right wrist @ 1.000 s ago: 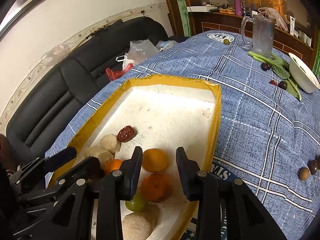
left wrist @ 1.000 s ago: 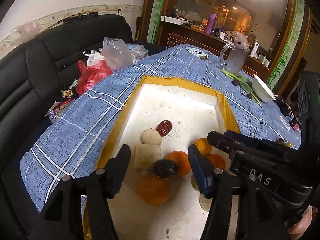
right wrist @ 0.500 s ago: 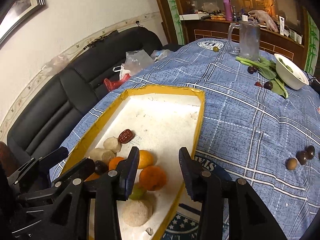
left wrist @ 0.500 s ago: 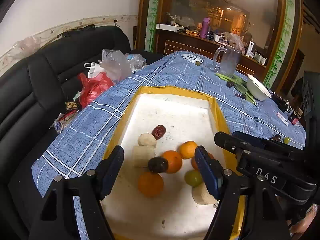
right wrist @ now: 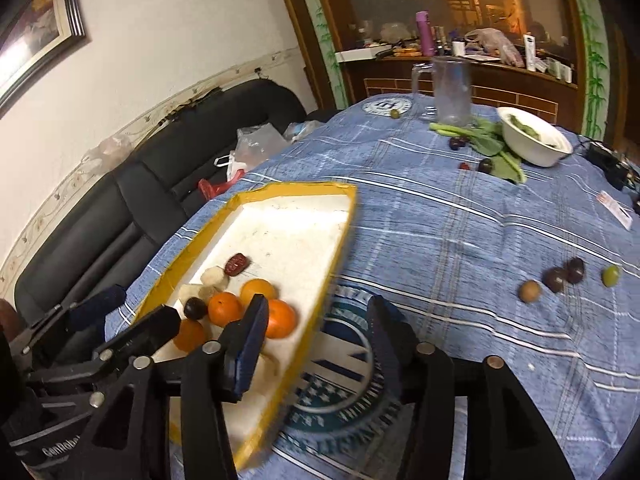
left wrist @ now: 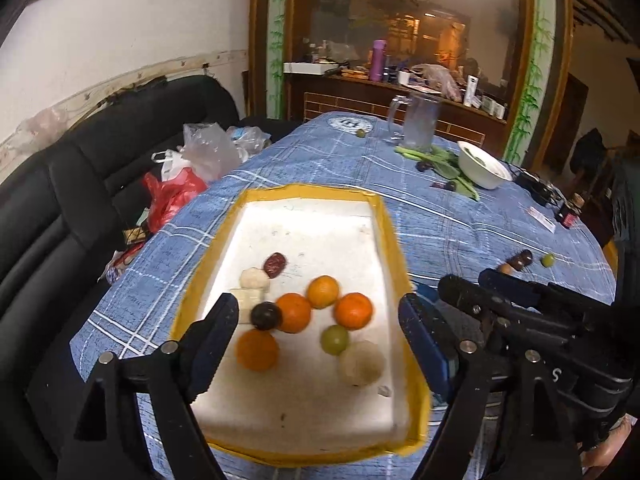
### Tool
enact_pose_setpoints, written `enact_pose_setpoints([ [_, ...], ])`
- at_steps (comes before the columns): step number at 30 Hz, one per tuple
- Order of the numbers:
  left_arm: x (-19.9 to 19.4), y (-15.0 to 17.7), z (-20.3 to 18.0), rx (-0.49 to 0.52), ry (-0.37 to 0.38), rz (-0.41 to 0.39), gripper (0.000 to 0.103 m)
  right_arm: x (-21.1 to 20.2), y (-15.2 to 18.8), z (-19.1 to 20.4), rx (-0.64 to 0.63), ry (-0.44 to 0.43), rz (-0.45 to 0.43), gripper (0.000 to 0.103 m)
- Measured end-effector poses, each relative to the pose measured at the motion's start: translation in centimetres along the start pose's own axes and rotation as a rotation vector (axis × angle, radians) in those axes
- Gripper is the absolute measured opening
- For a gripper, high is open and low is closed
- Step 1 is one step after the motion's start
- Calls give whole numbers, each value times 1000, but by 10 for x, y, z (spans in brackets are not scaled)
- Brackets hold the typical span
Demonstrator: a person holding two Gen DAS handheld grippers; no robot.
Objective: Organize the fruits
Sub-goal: 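Move both grippers back toward the remaining fruit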
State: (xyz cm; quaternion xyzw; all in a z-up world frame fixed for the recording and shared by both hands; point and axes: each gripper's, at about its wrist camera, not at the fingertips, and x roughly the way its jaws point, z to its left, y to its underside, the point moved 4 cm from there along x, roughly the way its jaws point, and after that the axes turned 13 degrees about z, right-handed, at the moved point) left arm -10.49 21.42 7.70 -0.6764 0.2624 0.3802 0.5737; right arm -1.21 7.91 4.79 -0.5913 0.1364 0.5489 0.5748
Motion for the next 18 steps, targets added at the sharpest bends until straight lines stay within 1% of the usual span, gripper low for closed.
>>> enact_pose_setpoints([
  [2, -3, 1, -8, 24, 6, -1, 84, -7, 9, -11, 1, 16, -4, 57],
  [4, -4, 1, -15, 51, 10, -2, 85, -15, 21, -26, 2, 51, -3, 57],
  [6, -4, -1, -24, 77, 11, 0, 87, -26, 34, -50, 22, 98, -1, 57],
  [9, 1, -4, -39, 105, 27, 15, 87, -44, 49, -92, 99, 142, -5, 57],
  [12, 5, -5, -61, 145, 70, 33, 87, -64, 59, -139, 199, 184, -19, 56],
  [15, 11, -5, -87, 192, 120, 60, 86, -79, 64, -171, 275, 202, -36, 56],
  [18, 17, -6, -105, 217, 131, 73, 86, -87, 64, -195, 326, 205, -55, 56],
])
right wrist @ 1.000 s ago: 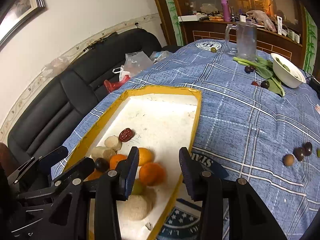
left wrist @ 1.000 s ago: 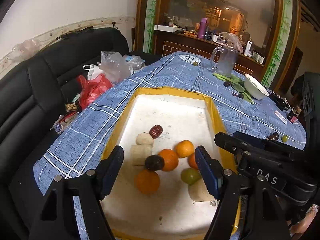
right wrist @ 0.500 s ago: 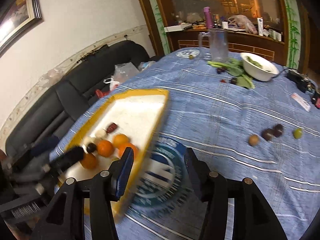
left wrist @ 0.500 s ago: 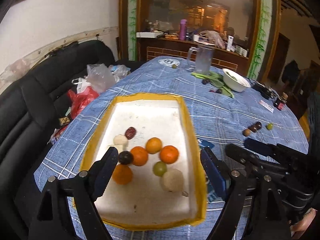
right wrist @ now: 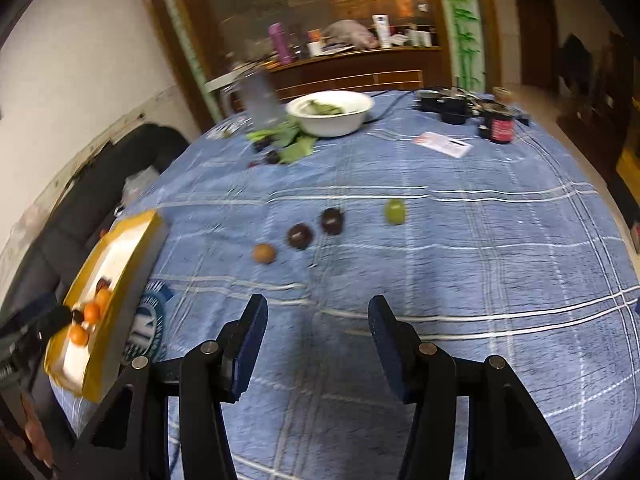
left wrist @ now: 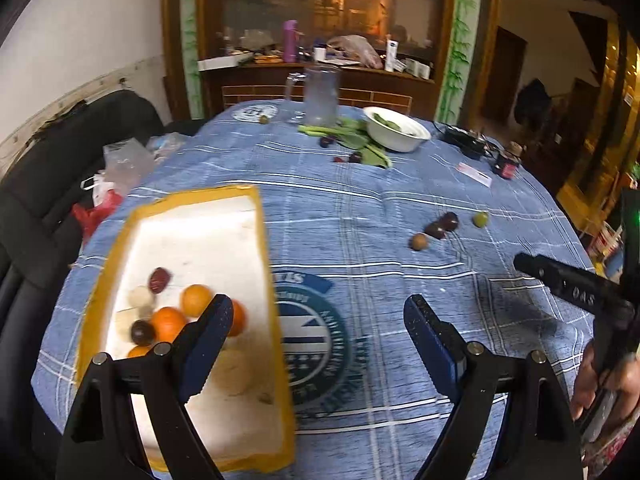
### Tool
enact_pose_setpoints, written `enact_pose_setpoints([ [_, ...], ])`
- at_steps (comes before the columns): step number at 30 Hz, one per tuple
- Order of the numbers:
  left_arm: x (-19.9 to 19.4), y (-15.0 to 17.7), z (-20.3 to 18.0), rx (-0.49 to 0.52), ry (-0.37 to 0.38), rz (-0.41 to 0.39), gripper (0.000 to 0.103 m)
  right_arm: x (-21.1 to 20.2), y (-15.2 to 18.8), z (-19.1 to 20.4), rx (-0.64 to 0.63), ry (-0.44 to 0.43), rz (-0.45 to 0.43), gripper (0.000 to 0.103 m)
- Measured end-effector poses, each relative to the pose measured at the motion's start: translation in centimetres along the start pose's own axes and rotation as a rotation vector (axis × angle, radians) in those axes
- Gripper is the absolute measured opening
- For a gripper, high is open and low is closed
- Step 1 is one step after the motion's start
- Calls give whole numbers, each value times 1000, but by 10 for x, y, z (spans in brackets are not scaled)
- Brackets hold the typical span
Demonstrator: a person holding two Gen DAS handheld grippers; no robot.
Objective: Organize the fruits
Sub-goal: 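Move both grippers back toward the remaining fruit, then grasp a small brown fruit with the left gripper while the right gripper grasps a dark plum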
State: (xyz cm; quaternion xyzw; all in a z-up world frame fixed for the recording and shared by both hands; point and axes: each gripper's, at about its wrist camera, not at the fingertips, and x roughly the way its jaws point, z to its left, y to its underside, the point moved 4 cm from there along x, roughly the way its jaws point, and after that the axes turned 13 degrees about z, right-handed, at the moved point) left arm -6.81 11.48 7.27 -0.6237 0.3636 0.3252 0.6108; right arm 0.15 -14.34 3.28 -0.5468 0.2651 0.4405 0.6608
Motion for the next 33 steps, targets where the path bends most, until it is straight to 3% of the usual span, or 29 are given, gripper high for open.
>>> enact_pose_setpoints([
  [9, 36, -21, -41, 37, 69, 47, 86, 29, -24, -16, 54, -31, 28, 56],
  [13, 70, -35, -52, 7, 144, 103, 86, 50, -41, -12, 73, -80, 51, 54],
  [14, 80, -38, -54, -5, 162, 122, 85, 54, -46, -11, 72, -85, 52, 51],
  [18, 111, -48, -63, -22, 181, 167, 57, 67, -70, -6, 70, -82, 37, 48],
  [33, 158, -72, -86, 28, 207, 165, 54, 116, -85, -10, 60, -72, 92, 48],
])
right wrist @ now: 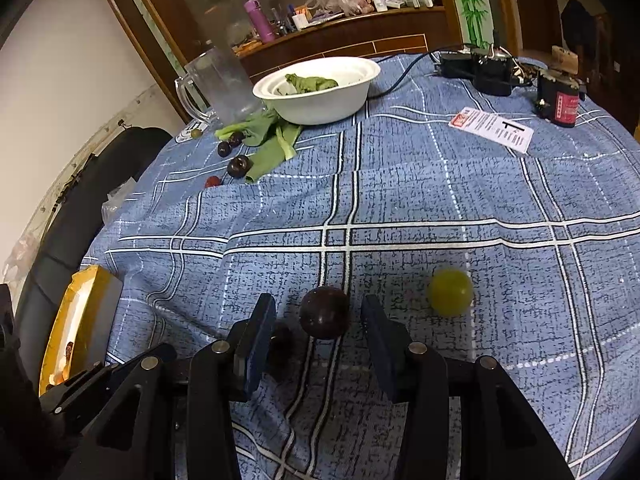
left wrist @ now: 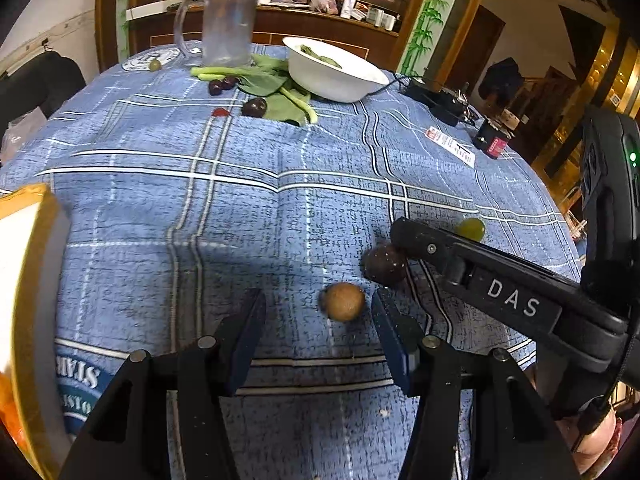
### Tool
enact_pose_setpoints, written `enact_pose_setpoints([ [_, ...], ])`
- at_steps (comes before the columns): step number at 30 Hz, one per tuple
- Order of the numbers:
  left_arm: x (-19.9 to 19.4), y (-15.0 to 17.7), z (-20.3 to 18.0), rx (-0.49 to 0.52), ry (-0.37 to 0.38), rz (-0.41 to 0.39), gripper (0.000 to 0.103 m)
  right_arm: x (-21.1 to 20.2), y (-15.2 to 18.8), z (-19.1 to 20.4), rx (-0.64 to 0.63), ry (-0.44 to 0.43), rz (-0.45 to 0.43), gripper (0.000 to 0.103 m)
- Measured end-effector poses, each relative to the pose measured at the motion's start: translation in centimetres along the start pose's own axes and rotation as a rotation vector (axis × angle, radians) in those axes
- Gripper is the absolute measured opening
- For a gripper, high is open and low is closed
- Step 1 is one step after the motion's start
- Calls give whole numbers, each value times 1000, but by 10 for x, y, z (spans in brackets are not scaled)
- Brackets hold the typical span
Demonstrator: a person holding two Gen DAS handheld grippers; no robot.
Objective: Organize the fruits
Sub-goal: 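Grasp a small brown fruit with the left gripper while the right gripper grasps a dark plum, then lower the brown fruit and plum into the white tray and open both grippers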
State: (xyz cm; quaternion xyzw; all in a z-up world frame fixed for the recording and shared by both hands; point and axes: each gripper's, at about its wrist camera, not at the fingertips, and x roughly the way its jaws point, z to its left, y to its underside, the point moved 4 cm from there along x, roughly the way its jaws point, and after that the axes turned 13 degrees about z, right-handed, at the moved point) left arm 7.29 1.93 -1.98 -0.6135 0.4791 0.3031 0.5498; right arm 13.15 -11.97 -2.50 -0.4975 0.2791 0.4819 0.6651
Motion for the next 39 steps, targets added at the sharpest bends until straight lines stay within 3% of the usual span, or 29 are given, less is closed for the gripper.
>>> enact_pose_setpoints([
  [3, 2, -1, -5, 28, -4, -19, 50, 3, -2, -1, 10, -12, 0, 48],
  [5, 5, 0, -8, 41, -6, -15, 34, 3, -2, 0, 6, -12, -3, 48],
  [8, 6, 1, -13, 71, -16, -25, 21, 4, -2, 4, -12, -4, -7, 38],
  [12, 1, 5, -13, 69, -4, -52, 21, 1, -1, 5, -30, 19, -14, 27],
  [28, -8, 6, 6, -27, 57, -67, 21, -21, 1, 9, -39, -27, -64, 26],
  [33, -41, 14, 14, -46, 40, -120, 21, -38, 2, 24, -45, -35, -113, 26],
  [39, -93, 38, 48, -114, 45, -174, 21, -61, 17, 78, -140, -70, -132, 26],
])
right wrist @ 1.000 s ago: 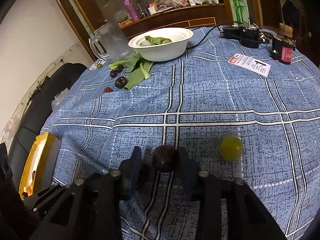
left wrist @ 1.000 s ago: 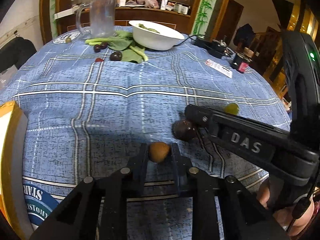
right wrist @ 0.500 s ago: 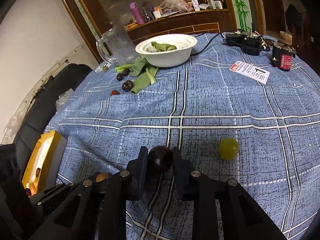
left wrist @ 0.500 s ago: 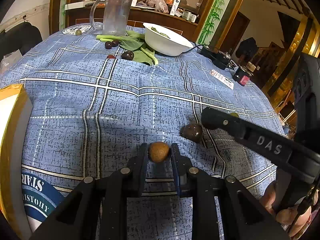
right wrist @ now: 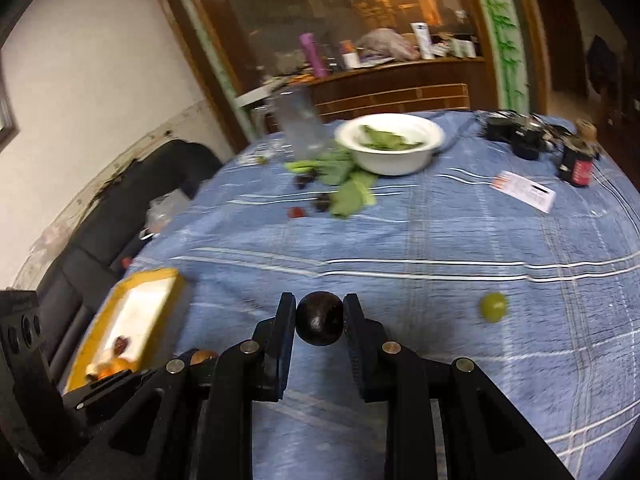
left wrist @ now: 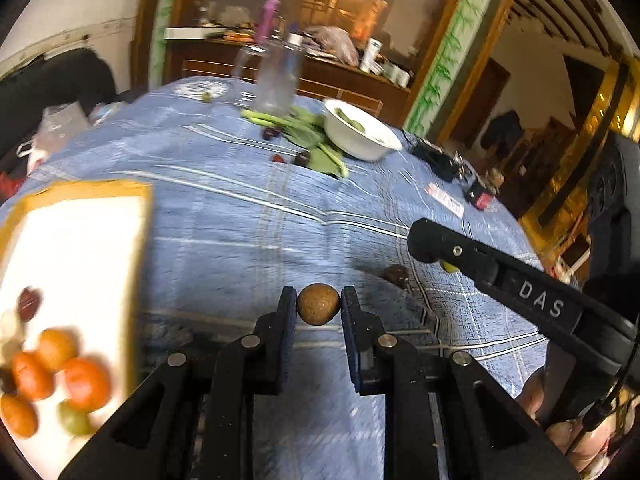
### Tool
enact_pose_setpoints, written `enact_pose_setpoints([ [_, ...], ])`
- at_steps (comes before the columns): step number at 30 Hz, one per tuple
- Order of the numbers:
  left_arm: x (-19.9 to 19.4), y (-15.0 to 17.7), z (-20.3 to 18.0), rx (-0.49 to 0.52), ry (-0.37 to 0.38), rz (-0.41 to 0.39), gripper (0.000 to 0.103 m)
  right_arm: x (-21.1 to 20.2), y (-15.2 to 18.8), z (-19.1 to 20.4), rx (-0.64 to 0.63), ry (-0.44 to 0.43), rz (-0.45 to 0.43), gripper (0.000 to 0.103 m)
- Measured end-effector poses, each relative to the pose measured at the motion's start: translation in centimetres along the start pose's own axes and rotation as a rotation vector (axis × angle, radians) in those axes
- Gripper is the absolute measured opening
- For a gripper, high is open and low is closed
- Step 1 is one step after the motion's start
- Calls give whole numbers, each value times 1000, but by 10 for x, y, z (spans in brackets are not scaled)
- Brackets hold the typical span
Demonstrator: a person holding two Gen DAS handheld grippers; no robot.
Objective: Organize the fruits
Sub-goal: 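Lower the brown fruit and plum into the white tray and open both grippers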
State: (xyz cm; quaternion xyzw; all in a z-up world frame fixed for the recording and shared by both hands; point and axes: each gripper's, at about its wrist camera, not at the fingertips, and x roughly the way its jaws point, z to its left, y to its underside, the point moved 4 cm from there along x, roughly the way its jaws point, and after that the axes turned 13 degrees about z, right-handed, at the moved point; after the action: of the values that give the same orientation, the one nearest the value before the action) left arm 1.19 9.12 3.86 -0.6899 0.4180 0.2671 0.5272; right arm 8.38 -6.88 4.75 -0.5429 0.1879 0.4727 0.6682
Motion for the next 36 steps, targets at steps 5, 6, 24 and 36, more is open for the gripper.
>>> enact_pose_setpoints([
  [5, -42, 19, 46, -75, -45, -39, 21, -2, 11, 49, -48, -81, 33, 26],
  [6, -50, 22, 56, -92, -60, -45, 21, -1, 14, 63, -60, -100, 47, 26],
  [24, -91, 87, 176, -285, -181, -11, 22, 86, 53, 217, -273, -178, 296, 27],
  [36, -94, 88, 177, -303, -142, -22, 69, 112, 48, 212, -245, -101, 314, 28],
])
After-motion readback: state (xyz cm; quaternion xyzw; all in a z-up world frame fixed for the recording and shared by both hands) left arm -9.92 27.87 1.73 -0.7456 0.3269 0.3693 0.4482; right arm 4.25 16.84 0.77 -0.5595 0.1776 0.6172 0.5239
